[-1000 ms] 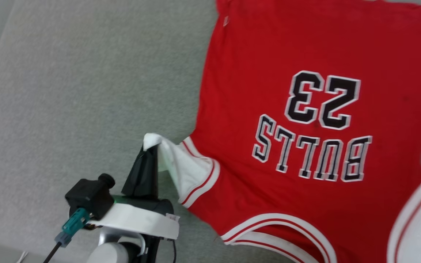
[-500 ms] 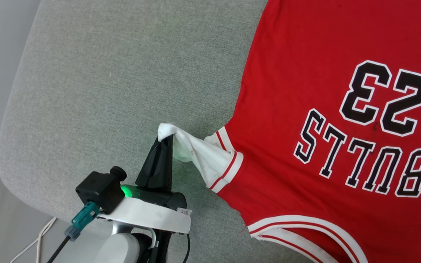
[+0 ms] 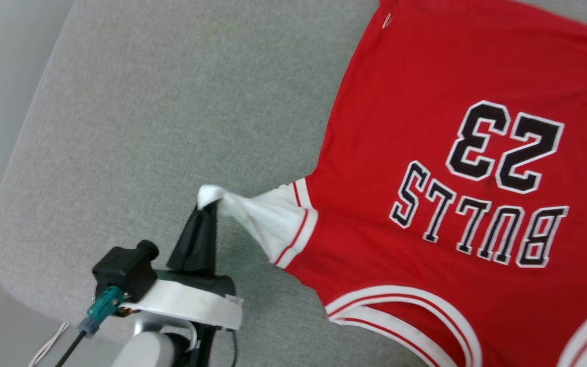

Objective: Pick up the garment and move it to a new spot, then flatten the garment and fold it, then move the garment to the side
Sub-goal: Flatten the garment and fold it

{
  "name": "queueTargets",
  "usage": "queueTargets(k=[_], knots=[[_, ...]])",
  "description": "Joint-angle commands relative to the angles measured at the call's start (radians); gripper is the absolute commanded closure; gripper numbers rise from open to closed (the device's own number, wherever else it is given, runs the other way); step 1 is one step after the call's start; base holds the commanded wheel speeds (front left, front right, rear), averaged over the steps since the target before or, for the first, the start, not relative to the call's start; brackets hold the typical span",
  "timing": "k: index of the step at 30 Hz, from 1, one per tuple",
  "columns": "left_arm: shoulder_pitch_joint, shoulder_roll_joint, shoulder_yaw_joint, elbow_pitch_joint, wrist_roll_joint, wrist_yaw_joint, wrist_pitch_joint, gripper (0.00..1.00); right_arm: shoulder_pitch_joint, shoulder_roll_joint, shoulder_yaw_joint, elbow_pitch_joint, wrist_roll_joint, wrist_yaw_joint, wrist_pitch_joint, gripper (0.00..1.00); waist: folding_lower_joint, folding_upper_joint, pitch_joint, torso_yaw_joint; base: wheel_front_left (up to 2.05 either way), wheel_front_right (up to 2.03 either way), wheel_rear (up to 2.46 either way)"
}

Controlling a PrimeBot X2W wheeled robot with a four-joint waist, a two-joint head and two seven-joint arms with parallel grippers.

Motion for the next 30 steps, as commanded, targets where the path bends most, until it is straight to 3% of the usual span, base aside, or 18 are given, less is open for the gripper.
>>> queueTargets(k=[1,7,14,19,24,29,30], knots=[[0.018,0.016,0.012,0.002,0.003,0.012,0.003,1.00,0.030,-0.018,0.015,-0.031,0.015,-0.001,0.000,1.00,-0.0001,0.0000,-0.073,-0.062,0.00,0.00,0.00],[0.093,0.082,0.075,-0.033,0.007,0.070,0.033,1.00,0.203,-0.071,0.073,-0.207,0.093,-0.001,0.001,1.00,-0.0001,0.0000,-0.185,-0.179,0.00,0.00,0.00],[0.187,0.148,0.148,-0.103,-0.007,0.131,0.084,1.00,0.546,-0.057,-0.008,-0.423,0.130,-0.001,-0.059,1.00,-0.0001,0.0000,-0.267,-0.315,0.00,0.00,0.00],[0.227,0.172,0.170,-0.125,-0.018,0.149,0.114,1.00,0.775,0.005,-0.083,-0.542,0.119,-0.001,-0.073,1.00,-0.0001,0.0000,-0.291,-0.383,0.00,0.00,0.00],[0.251,0.193,0.173,-0.133,-0.024,0.159,0.152,1.00,1.035,0.140,-0.173,-0.657,0.084,-0.001,-0.069,1.00,-0.0001,0.0000,-0.304,-0.444,0.00,0.00,0.00],[0.233,0.225,0.173,-0.141,-0.014,0.158,0.191,1.00,1.191,0.272,-0.209,-0.717,0.043,-0.001,-0.068,1.00,-0.0001,0.0000,-0.292,-0.478,0.00,0.00,0.00],[0.229,0.228,0.173,-0.142,-0.014,0.159,0.198,1.00,1.205,0.297,-0.215,-0.722,0.047,-0.001,-0.074,0.69,-0.0001,0.0000,-0.289,-0.484,0.00,0.00,0.00]])
